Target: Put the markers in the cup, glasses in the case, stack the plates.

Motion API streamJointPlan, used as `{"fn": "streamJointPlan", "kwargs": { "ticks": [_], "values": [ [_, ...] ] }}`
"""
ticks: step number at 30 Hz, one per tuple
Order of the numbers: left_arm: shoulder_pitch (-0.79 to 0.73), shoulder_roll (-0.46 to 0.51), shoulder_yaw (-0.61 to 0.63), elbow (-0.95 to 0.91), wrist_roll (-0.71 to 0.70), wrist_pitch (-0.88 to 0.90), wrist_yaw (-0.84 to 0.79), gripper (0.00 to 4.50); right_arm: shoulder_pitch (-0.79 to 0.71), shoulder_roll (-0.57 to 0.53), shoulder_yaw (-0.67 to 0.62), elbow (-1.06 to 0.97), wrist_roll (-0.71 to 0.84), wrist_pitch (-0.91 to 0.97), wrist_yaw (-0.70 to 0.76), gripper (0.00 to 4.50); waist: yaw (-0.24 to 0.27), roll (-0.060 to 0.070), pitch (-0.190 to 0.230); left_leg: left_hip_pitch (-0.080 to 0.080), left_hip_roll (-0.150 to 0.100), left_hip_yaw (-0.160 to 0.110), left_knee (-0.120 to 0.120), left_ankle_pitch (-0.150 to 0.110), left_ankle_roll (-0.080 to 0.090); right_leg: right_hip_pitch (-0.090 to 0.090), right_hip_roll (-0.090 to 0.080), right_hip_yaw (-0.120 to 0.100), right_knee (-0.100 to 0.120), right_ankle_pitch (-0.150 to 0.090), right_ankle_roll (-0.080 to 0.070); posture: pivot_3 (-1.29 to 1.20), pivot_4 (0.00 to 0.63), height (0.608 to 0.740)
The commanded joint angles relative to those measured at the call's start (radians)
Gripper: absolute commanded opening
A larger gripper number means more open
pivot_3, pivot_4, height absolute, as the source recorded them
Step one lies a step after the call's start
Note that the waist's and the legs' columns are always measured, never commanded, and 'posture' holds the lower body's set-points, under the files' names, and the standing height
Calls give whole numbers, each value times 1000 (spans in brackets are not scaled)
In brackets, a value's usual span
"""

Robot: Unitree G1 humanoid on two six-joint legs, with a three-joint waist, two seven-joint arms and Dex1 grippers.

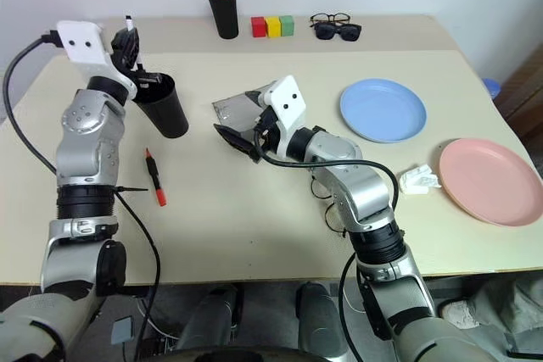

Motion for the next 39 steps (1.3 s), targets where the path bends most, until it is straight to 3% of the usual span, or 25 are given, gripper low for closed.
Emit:
{"fn": "streamJointPlan", "kwargs": {
  "ticks": [1,6,10,14,17,19,20,26,32,33,34,39],
  "values": [
    [-8,-6,8,1,1,-37,-1,390,-5,-1,-17,-47,3,-11,-5,4500,0,0,0,0,0,0,0,0,0,0,0,0,0,0,0,0,150,740],
    [-1,-15,54,-50,-13,-52,53,2614,-13,-7,-20,-40,4,-11,-2,4500,-1,0,0,0,0,0,0,0,0,0,0,0,0,0,0,0,150,740],
    [54,-1,158,-209,10,-22,207,2614,-18,-21,-25,-34,5,-13,8,4500,-5,0,0,0,0,0,0,0,0,0,0,0,0,0,0,0,150,740],
    [220,12,245,-446,62,223,344,2614,-19,-44,-35,-19,7,-20,26,4500,-5,1,0,1,0,0,0,0,0,0,0,1,0,0,0,0,150,740],
    [391,22,218,-628,22,574,308,3463,-27,-59,-38,1,10,-25,52,4500,-1,1,0,1,0,0,0,0,0,1,0,1,1,0,0,0,150,740],
    [449,8,164,-722,-28,749,274,4441,-35,-68,-32,14,12,-32,80,4500,6,0,0,1,0,0,1,0,0,2,0,0,1,0,0,0,150,740],
    [455,-5,132,-754,-43,828,270,4485,-39,-74,-30,18,17,-34,100,4500,11,-1,0,1,0,-1,2,0,0,3,0,0,0,0,0,0,150,740],
    [397,-77,50,-798,-8,1142,329,4485,-44,-129,-26,6,54,-27,234,4500,19,-1,0,1,0,-1,1,0,0,3,1,0,-1,0,0,0,150,740],
    [305,-173,102,-736,6,1406,333,4485,-34,-145,-22,3,51,-35,256,4500,6,0,0,2,1,-2,0,0,0,2,2,0,0,0,0,0,150,740],
    [295,-169,100,-721,9,1405,327,4014,-27,-141,-21,-7,50,-33,250,4500,5,0,0,1,1,-2,0,0,0,2,2,0,0,0,0,0,150,740],
    [285,-170,102,-706,16,1399,328,3858,-18,-135,-21,-19,52,-27,241,4500,4,0,0,2,1,-2,0,0,0,2,2,0,0,0,0,0,150,740],
    [270,-178,135,-662,41,1335,326,1396,10,-118,-8,-59,53,-15,213,4500,-3,0,0,2,1,-2,0,0,0,2,2,0,0,0,0,0,150,740]
  ]
}}
